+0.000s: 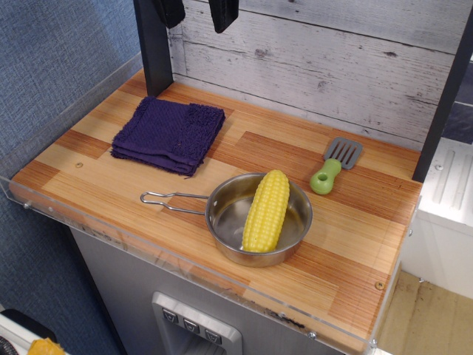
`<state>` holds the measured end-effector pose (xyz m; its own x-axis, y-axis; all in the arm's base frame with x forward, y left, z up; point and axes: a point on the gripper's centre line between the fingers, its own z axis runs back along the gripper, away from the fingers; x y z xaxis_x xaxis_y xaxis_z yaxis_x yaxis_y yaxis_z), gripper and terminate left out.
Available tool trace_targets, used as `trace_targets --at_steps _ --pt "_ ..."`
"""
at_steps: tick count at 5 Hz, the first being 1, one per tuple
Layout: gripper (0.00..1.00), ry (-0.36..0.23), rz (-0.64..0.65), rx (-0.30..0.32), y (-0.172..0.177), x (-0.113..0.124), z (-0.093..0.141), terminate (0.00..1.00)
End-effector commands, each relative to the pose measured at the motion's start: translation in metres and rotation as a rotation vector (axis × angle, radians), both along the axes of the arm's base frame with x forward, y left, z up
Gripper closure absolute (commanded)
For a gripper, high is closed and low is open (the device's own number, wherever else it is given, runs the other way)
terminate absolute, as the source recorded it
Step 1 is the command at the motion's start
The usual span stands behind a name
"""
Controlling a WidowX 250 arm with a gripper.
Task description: Place the corn on top of the purple towel
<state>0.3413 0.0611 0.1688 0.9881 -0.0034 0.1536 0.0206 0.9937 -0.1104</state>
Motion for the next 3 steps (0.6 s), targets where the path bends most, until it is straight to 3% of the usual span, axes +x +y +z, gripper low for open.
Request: trace_targets --at_steps 1,3 --pt "0.00 0.000 0.000 0.000 0.000 0.000 0.000 0.00" --pt "0.00 0.023 -0.024 0.010 -0.032 -0.027 -0.007 0.00"
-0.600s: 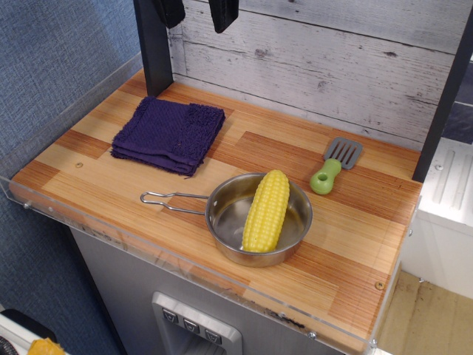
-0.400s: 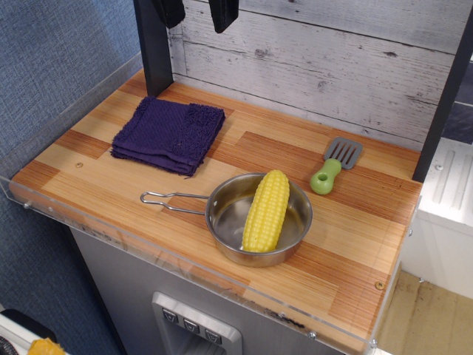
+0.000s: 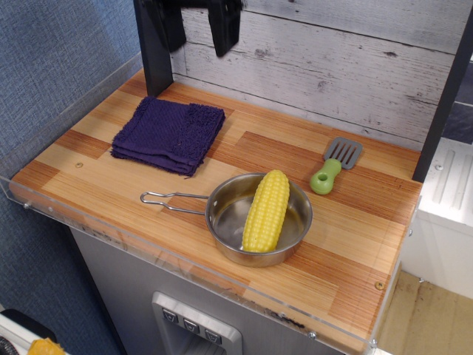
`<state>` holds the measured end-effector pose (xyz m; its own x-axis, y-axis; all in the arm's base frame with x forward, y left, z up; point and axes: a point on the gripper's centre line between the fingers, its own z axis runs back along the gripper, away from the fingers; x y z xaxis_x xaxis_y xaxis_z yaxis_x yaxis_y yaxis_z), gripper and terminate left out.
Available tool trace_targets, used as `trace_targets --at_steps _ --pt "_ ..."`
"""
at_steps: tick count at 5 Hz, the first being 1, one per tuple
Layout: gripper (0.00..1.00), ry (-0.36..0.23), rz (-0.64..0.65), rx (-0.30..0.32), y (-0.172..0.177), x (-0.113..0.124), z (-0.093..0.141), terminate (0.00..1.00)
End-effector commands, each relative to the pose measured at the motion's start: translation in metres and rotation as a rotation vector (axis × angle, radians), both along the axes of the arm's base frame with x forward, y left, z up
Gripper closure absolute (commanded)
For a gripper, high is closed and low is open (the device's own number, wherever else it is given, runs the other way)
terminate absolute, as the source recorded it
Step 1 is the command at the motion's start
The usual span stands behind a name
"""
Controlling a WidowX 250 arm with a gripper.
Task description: Place the corn on top of the purple towel
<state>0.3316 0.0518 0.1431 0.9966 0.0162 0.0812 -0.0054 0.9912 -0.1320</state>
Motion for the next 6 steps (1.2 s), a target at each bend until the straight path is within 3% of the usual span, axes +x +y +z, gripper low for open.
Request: trace_targets --at_steps 1,2,4,5,6 --pt "0.00 -0.035 -0.055 0.025 -0.043 -0.037 0.016 0.00" --pt "0.00 -0.032 -0.055 0.018 -0.056 -0.054 0.013 0.00" --pt "0.00 -0.058 0.027 0.077 -0.065 -0.076 -0.014 0.00" --pt "0.00 -0.101 0.081 0.104 -0.069 -0.073 -0.028 0.00" --pt "0.00 -0.120 0.084 0.090 -0.073 -0.069 -0.037 0.00"
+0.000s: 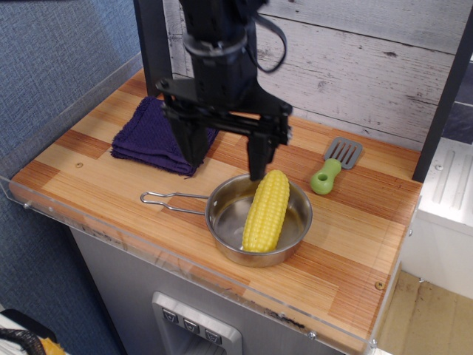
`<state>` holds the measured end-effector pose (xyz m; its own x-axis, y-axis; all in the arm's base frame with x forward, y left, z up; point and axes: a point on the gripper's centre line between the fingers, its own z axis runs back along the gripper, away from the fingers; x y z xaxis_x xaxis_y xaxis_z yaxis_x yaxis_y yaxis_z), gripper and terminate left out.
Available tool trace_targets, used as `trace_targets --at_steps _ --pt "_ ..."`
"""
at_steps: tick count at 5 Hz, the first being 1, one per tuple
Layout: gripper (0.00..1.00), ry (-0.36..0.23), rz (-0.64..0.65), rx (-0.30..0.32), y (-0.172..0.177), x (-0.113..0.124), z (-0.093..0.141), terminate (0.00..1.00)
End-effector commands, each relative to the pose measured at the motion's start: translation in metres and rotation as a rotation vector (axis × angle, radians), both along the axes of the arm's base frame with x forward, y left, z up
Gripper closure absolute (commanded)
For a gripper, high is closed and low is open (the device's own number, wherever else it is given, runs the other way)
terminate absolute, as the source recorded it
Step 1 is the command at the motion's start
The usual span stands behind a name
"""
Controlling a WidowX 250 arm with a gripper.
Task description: Place the corn on top of the purple towel
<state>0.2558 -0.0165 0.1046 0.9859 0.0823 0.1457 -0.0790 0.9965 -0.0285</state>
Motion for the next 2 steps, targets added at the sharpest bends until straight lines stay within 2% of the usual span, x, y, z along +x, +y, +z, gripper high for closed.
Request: trace_targets --at_steps 1,2 --pt "0.00 -0.046 -0.023 -0.050 -0.012 0.011 -0.016 0.00" --pt "0.00 -0.019 -0.035 -0.079 -0.015 0.012 -0.031 0.00"
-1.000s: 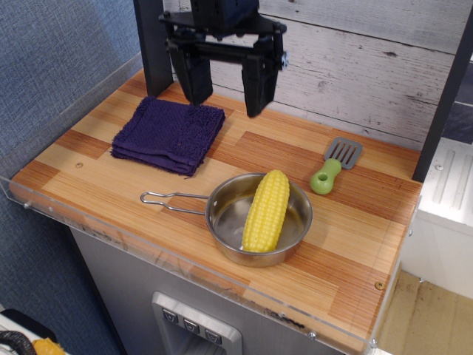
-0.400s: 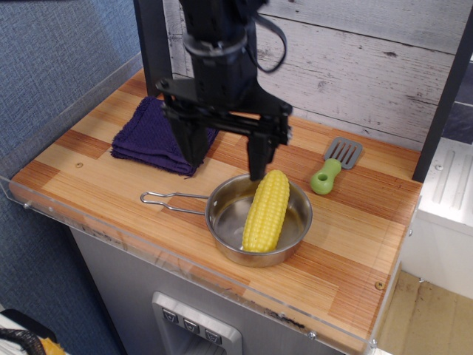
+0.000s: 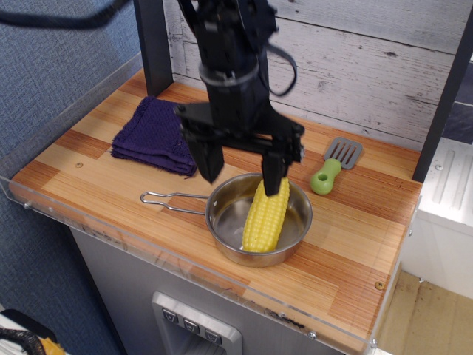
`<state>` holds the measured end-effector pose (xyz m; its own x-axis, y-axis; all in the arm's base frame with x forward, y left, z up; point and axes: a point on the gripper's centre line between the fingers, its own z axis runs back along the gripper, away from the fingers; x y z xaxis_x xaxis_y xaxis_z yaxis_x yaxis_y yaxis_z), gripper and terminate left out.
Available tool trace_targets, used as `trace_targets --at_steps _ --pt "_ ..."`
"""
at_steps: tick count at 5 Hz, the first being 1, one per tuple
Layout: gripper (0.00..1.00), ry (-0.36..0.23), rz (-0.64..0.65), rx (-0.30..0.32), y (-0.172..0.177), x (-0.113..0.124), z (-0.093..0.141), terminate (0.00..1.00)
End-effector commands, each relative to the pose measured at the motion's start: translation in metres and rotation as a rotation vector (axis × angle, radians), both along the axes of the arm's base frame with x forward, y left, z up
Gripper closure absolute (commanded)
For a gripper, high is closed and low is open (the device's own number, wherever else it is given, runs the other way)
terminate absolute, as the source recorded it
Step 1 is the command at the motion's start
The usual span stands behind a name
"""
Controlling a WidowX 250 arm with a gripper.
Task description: Place the corn on top of the purple towel
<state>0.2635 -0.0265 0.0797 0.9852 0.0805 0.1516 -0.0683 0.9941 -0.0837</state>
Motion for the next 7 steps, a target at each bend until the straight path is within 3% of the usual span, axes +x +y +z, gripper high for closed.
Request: trace_targets --at_steps 1,5,6,7 --pt "0.00 0.011 -0.029 -0.045 -0.007 0.007 -0.017 0.00" --pt "0.00 0.038 -0.012 0.001 -0.027 0.015 -0.056 0.00" --pt "0.00 0.062 -0.025 -0.014 -0.035 0.022 -0.068 0.00" --pt "1.00 0.038 -0.032 -0.020 -0.035 0.025 -0.062 0.00"
